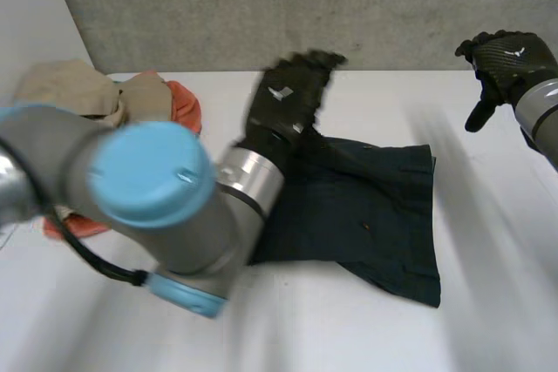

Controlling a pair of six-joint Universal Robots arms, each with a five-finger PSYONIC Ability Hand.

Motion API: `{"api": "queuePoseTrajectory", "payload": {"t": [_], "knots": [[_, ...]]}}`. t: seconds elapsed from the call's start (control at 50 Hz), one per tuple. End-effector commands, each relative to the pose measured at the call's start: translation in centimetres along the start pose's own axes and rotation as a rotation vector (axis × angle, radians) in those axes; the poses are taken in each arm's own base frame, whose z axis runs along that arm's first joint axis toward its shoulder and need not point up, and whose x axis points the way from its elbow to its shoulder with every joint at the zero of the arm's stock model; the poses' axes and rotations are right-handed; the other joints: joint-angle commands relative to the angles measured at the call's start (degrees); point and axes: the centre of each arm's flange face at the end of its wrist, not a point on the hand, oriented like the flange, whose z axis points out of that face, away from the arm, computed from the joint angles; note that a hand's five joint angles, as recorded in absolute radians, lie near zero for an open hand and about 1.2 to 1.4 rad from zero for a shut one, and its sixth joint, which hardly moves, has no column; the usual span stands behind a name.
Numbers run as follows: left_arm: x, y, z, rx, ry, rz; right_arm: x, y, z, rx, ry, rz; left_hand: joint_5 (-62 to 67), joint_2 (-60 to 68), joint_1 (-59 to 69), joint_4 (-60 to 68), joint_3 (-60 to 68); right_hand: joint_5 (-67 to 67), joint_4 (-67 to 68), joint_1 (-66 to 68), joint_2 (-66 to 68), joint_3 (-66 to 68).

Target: Fold the laundry.

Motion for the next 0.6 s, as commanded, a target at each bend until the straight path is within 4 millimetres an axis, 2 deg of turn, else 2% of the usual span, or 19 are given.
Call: {"api": "queuePoseTrajectory", "payload": {"t": [0.02,0.06,0.08,0.16,0.22,0.26,0.32,0.38,0.4,0.48,0.6], "knots": [[-3.9,-1.8,-3.7,-0.111,-0.105,0.214,-2.1,-0.1,-5.3,-0.144,-0.155,-0.074,3.3,3.0,2.7,3.4,2.9,-3.8,-3.2,-1.2,-2.3,-2.0],[-4.5,-1.3,-4.9,-0.174,-0.122,0.267,-3.2,0.6,-6.5,-0.197,-0.209,-0.059,3.3,3.0,2.7,3.4,2.9,-3.6,-2.9,-0.9,-2.1,-1.7],[-5.1,-0.7,-6.3,-0.239,-0.138,0.318,-4.5,1.4,-7.6,-0.242,-0.266,-0.043,3.5,3.2,2.8,3.5,3.0,-1.4,-0.8,1.3,0.1,0.4],[-6.6,1.0,-9.2,-0.39,-0.201,0.422,-7.5,3.8,-9.9,-0.343,-0.379,-0.003,3.3,3.0,2.7,3.4,2.9,0.1,0.8,2.8,1.6,2.0],[-7.5,2.3,-10.6,-0.468,-0.243,0.46,-8.4,5.3,-10.6,-0.371,-0.393,0.038,3.9,3.5,3.2,3.9,3.4,1.3,1.9,4.0,2.8,3.1],[-8.6,3.4,-11.6,-0.525,-0.285,0.469,-9.0,6.4,-10.7,-0.358,-0.38,0.076,4.5,4.2,3.8,4.5,4.1,5.6,6.3,8.3,7.2,7.5],[-9.2,4.9,-12.3,-0.582,-0.284,0.461,-9.6,7.8,-10.5,-0.324,-0.362,0.116,4.5,4.2,3.8,4.5,4.1,13.7,14.4,16.4,15.2,15.6],[-9.2,6.6,-12.5,-0.621,-0.269,0.457,-9.8,8.5,-10.5,-0.314,-0.352,0.137,4.4,4.1,3.7,4.4,3.9,14.2,14.9,16.9,15.8,16.1],[-9.4,7.8,-12.4,-0.643,-0.265,0.456,-10.0,9.0,-10.6,-0.323,-0.348,0.145,4.0,3.7,3.3,4.0,3.6,14.2,14.9,16.9,15.8,16.1],[-9.6,9.5,-11.9,-0.633,-0.261,0.458,-10.9,10.4,-10.7,-0.35,-0.371,0.159,4.4,4.1,3.7,4.4,3.9,15.2,15.9,17.9,16.8,17.1],[-9.7,9.5,-10.7,-0.537,-0.269,0.461,-12.0,11.2,-10.6,-0.351,-0.39,0.154,4.7,4.4,4.0,4.7,4.2,19.6,20.3,22.3,21.1,21.5]]}}
